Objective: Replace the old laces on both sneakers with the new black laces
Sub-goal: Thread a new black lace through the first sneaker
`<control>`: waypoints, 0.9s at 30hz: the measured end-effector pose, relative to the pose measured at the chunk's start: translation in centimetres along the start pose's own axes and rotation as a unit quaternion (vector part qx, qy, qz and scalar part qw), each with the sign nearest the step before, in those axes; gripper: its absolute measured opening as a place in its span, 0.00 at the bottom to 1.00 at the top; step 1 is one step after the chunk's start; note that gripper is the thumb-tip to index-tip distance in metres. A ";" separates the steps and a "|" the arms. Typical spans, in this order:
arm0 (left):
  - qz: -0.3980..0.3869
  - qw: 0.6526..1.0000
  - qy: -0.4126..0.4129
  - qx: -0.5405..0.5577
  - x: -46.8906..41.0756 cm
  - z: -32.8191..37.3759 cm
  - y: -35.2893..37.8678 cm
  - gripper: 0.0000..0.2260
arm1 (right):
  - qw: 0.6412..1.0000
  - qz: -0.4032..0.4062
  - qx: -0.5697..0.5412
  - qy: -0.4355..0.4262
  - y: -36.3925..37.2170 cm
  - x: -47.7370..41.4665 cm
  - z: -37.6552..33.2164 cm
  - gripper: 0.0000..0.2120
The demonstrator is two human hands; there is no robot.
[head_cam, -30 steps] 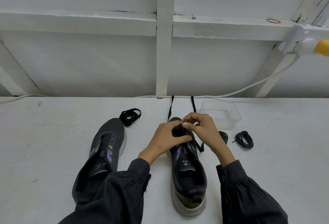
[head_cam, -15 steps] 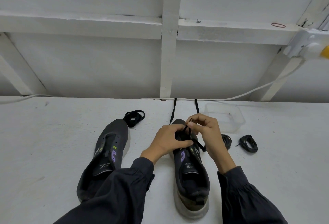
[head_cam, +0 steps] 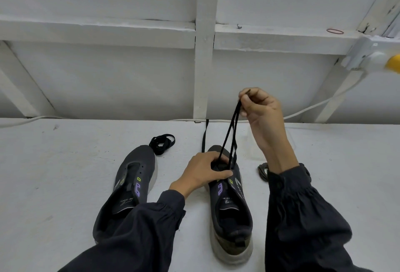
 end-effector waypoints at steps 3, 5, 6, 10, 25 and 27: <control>-0.002 1.000 -0.011 0.024 -0.1 -0.1 0.4 0.10 | 1.000 0.016 0.002 0.018 0.2 -0.8 1.2 0.09; 0.016 0.999 -0.024 0.041 -0.2 -0.3 0.5 0.11 | 0.999 0.036 0.024 0.030 -0.5 -1.2 2.5 0.07; 0.025 0.998 -0.026 0.043 -0.3 -0.4 0.5 0.12 | 0.997 0.042 0.057 0.043 -1.2 -1.3 3.4 0.08; 0.044 0.998 -0.022 0.030 -0.4 -0.2 0.4 0.20 | 0.933 0.021 0.327 0.149 -4.8 -0.1 7.2 0.27; 0.055 0.997 -0.042 -0.018 -0.5 -0.4 0.4 0.16 | 0.892 -0.017 0.412 0.184 -3.9 5.5 10.1 0.08; 0.046 0.998 -0.047 -0.013 -0.5 -0.6 0.5 0.16 | 0.911 -0.012 0.353 0.211 -3.5 5.7 10.2 0.10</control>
Point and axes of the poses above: each hand's wrist, its own x-axis away from the middle knuckle, its own y-axis out of the palm, z = x × y, the point moved 8 cm from there along -x, towards the middle knuckle, and after that the axes turned 3 degrees about -y, right-handed, at the moved point
